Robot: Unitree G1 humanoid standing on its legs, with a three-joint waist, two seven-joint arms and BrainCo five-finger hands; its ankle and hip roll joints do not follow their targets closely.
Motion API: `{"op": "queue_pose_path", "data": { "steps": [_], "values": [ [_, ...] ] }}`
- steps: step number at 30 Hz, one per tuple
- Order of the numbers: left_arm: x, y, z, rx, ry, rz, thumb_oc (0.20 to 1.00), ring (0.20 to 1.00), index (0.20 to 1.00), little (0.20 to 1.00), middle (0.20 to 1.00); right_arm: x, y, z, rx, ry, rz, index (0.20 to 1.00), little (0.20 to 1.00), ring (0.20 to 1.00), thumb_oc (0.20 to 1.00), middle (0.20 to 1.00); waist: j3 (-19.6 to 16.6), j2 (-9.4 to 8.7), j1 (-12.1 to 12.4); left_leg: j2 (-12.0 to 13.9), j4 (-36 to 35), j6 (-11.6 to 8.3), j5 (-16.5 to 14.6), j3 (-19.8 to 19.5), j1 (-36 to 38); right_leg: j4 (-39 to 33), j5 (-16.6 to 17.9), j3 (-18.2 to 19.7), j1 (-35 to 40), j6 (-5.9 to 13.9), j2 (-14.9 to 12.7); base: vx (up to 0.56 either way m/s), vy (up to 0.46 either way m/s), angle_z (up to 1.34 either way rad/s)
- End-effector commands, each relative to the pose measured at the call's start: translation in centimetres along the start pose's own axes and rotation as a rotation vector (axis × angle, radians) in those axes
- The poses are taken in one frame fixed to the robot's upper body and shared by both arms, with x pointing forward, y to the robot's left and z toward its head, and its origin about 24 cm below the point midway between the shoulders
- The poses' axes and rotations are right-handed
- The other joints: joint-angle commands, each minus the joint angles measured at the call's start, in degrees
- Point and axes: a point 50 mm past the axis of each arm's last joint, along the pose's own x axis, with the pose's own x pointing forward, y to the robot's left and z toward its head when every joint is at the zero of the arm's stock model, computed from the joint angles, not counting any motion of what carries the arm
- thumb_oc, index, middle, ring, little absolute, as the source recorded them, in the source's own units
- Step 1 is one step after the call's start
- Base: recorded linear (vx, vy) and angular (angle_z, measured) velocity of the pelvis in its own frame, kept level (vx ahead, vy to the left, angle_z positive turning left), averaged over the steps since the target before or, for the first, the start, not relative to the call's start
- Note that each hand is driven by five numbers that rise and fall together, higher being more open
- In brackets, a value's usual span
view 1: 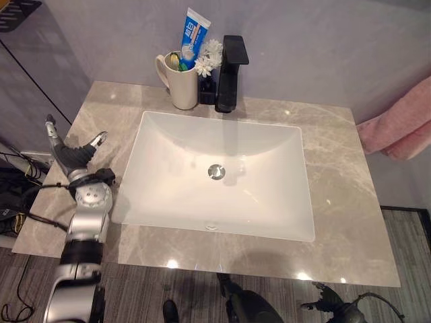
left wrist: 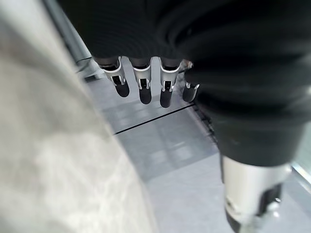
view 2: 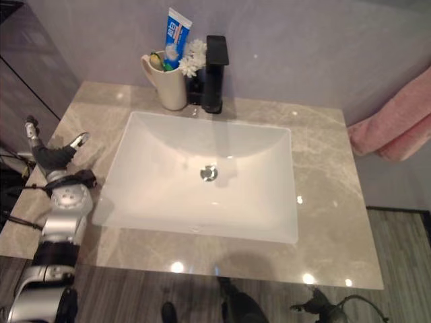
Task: Put brush and paste in cup on sink, flatten towel.
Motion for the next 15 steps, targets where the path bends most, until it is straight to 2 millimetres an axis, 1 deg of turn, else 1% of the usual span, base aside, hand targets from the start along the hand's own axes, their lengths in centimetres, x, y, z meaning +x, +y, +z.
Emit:
{"op": "queue_pose_path", "data": {
  "steps": [1,2,3,4,5,6,8,9,10,11,12,13,15],
  "values": [
    [0.3,0.3,3.5,-0.002,-0.227,-0.043,1.0,1.0,1.0,1.0,1.0,-0.8,0.5,-2.8,-0.001,0.098,0.01,1.0,1.0,1.0,1.0,1.0,-4.0,-1.67,0.7,-3.6,2.4,3.6,-4.3,-0.5,4.2,6.4,-6.0,3.2,-0.8,6.89,-6.3,-0.03,0.055,-0.04],
    [0.2,0.4,3.5,-0.001,-0.227,-0.044,1.0,1.0,1.0,1.0,1.0,-0.8,0.5,-2.9,-0.001,0.099,0.011,1.0,1.0,1.0,1.0,1.0,-4.0,-1.73,0.7,-3.6,2.6,3.66,-4.5,-0.5,4.1,6.4,-6.0,3.3,-0.7,6.93,-6.4,-0.08,0.102,-0.02],
    [-0.3,0.2,4.0,-0.018,-0.258,-0.068,1.0,1.0,1.0,1.0,1.0,-0.9,0.8,-3.3,0.013,0.12,0.012,1.0,1.0,1.0,1.0,1.0,-3.7,-1.93,0.8,-4.4,4.3,4.31,-5.6,-0.6,3.7,6.4,-5.5,3.7,-0.6,7.21,-6.8,-0.06,0.054,-0.01],
    [-0.3,0.3,4.0,-0.018,-0.258,-0.068,1.0,1.0,1.0,1.0,1.0,-0.9,0.8,-3.3,0.013,0.12,0.012,1.0,1.0,1.0,1.0,1.0,-3.7,-1.98,0.8,-4.5,4.6,4.36,-5.8,-0.6,3.6,6.4,-5.5,3.8,-0.5,7.25,-6.8,-0.12,0.101,-0.01],
    [-0.6,0.5,4.9,-0.016,-0.312,-0.088,1.0,1.0,1.0,1.0,1.0,-0.9,0.9,-3.2,0.025,0.117,0.012,1.0,1.0,1.0,1.0,1.0,-3.2,-2.27,1.0,-5.5,6.6,5.1,-6.9,-0.7,2.7,6.3,-4.5,4.5,-0.6,7.65,-7.3,-0.07,0.055,-0.05],
    [-0.6,0.5,4.9,-0.015,-0.312,-0.088,1.0,1.0,1.0,1.0,1.0,-0.9,1.0,-3.2,0.025,0.117,0.013,1.0,1.0,1.0,1.0,1.0,-3.2,-2.36,1.1,-5.5,6.8,5.15,-7.0,-0.6,2.6,6.2,-4.4,4.5,-0.6,7.7,-7.4,-0.1,0.073,-0.1],
    [-1.1,0.8,5.7,0.011,-0.376,-0.115,1.0,1.0,1.0,1.0,1.0,-1.0,1.5,-3.5,0.029,0.129,0.025,1.0,1.0,1.0,1.0,1.0,-2.7,-2.61,1.3,-6.5,8.4,5.83,-8.0,-0.2,1.6,5.8,-3.3,5.3,-0.8,8.37,-7.9,-0.08,0.064,-0.08],
    [-1.3,1.2,5.8,0.022,-0.393,-0.117,1.0,1.0,1.0,1.0,1.0,-0.9,1.6,-3.3,0.031,0.124,0.029,1.0,1.0,1.0,1.0,1.0,-2.5,-2.68,1.4,-6.9,8.8,6.1,-8.4,0.0,1.4,5.7,-2.8,5.6,-1.0,8.66,-8.1,-0.08,0.077,-0.04],
    [-1.4,1.6,6.0,0.107,-0.438,-0.133,1.0,1.0,1.0,1.0,1.0,-0.9,1.8,-3.2,0.035,0.115,0.033,1.0,1.0,1.0,1.0,1.0,-2.3,-2.6,1.3,-7.1,9.2,6.26,-8.5,0.3,1.2,5.7,-2.5,5.9,-1.1,8.89,-8.3,-0.05,0.09,-0.15],
    [-1.6,2.3,6.5,0.236,-0.533,-0.146,1.0,1.0,1.0,1.0,1.0,-1.0,2.0,-3.2,0.044,0.106,0.037,1.0,1.0,1.0,1.0,1.0,-2.1,-2.44,1.5,-7.2,9.9,6.54,-9.5,0.7,1.3,5.5,-2.3,6.3,-1.0,9.3,-8.3,-0.07,0.084,-0.18],
    [-1.7,3.1,6.5,0.3,-0.566,-0.126,1.0,1.0,1.0,1.0,1.0,-0.9,2.1,-2.7,0.044,0.078,0.04,1.0,1.0,1.0,1.0,1.0,-2.1,-2.92,1.4,-7.7,10.2,6.62,-9.4,1.1,1.0,5.3,-1.5,6.9,-1.3,9.51,-8.7,-0.07,0.082,-0.19],
    [-1.9,3.5,6.7,0.348,-0.61,-0.127,1.0,1.0,1.0,1.0,1.0,-0.8,2.1,-2.4,0.037,0.062,0.041,1.0,1.0,1.0,1.0,1.0,-2.0,-3.06,1.5,-8.0,10.7,6.72,-9.6,1.4,0.9,5.3,-1.2,7.3,-1.5,9.71,-8.9,-0.08,0.064,-0.2],
    [-2.4,4.0,7.7,0.383,-0.698,-0.141,1.0,1.0,1.0,1.0,1.0,-0.9,2.0,-2.5,0.013,0.06,0.043,1.0,1.0,1.0,1.0,1.0,-2.0,-3.28,1.5,-8.5,11.6,6.93,-10.3,1.8,0.8,5.2,-0.8,7.8,-1.5,10.06,-9.4,-0.05,0.066,-0.24]
  ]
}}
